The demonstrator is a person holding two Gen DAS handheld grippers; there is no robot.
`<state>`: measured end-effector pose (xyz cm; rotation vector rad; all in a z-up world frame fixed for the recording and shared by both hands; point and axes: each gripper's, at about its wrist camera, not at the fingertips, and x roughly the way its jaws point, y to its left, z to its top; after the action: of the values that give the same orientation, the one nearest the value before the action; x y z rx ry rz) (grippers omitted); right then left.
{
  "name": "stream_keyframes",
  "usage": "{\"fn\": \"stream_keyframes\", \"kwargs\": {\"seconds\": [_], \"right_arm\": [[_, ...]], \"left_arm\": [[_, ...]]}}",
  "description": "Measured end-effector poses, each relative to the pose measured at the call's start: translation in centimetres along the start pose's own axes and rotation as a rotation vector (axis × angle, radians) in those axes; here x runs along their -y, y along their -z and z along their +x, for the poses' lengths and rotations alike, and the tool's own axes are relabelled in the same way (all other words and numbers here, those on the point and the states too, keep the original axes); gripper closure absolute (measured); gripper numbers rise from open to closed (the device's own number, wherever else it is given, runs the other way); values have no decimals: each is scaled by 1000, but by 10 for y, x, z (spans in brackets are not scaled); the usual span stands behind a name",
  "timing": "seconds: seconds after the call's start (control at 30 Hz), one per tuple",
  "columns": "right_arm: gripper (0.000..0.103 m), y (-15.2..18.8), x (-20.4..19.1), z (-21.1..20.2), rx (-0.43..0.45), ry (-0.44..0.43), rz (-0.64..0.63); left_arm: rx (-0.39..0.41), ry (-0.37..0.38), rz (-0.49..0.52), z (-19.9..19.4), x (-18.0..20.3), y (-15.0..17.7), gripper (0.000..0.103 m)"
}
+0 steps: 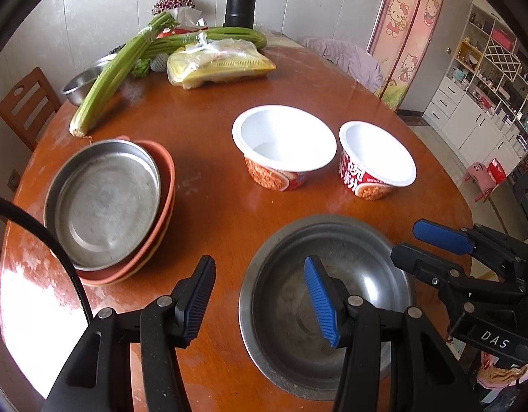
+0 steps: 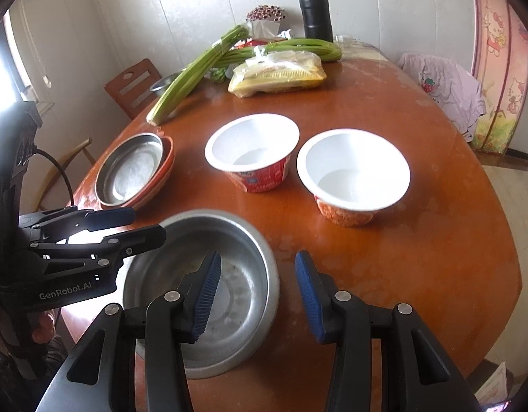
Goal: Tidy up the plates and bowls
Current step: 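Move the right gripper to the rim of the larger white bowl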
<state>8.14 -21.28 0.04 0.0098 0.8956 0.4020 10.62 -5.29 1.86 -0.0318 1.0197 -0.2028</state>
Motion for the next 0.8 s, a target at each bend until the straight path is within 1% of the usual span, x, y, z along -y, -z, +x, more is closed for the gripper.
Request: {"fn": "stream_keyframes", "kwargs": {"seconds": [0.47,0.73,0.8], "right_arm": [[56,-35,1,-10,46,25,-3],[55,-67,1,-3,77,45,-36],[55,-75,2,2,77,60,-49]], "left_arm": [[14,8,-2,-4,-7,-31,49],[25,1,-15,2,-12,-66,49],[23,-12,-22,6,-14,-74,49]]}}
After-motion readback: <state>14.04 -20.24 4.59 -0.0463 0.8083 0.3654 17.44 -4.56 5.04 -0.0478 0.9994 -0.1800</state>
